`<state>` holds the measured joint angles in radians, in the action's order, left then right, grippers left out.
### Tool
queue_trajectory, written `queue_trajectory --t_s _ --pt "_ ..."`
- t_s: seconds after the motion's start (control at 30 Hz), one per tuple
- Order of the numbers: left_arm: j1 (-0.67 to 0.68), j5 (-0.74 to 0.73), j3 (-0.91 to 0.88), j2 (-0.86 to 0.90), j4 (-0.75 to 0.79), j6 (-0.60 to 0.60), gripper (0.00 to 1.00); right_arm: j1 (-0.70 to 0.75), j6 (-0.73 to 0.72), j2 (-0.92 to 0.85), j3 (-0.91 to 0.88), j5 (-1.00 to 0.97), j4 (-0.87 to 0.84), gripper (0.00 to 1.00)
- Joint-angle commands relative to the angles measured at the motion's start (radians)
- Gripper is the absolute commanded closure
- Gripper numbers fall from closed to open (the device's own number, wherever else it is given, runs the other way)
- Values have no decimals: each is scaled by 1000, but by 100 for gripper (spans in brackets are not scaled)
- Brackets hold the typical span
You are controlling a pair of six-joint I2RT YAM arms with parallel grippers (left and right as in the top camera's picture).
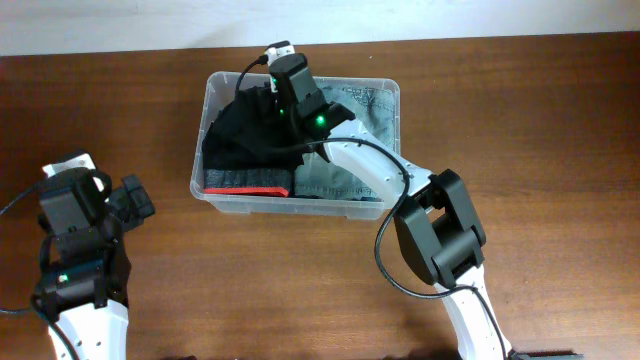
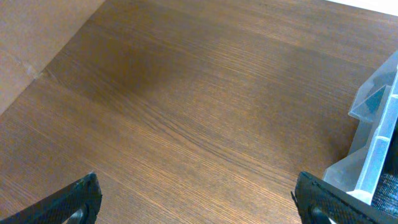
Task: Pack container
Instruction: 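Press the black shirt down into the container with the right gripper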
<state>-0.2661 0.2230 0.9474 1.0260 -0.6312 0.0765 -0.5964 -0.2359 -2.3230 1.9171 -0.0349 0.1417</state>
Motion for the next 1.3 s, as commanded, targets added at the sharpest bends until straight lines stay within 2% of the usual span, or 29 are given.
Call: queue_trajectory --t_s 0.0,0.13,0.27,0.5,0.7,1.27 --pt "-5 -6 -2 2 2 13 1 -60 24 -34 -3 50 26 96" --pt "-5 -6 -2 2 2 13 0 -90 127 12 -2 6 17 96" --pt "-5 -6 -3 2 2 13 1 -104 132 96 20 -88 13 96" --pt "-5 -6 -2 2 2 13 0 -105 132 203 33 -81 13 96" --pt "-5 -7 -2 2 2 13 1 -106 123 183 28 -48 119 96" --pt "-5 -6 -2 2 2 13 1 -122 59 11 -6 8 233 96"
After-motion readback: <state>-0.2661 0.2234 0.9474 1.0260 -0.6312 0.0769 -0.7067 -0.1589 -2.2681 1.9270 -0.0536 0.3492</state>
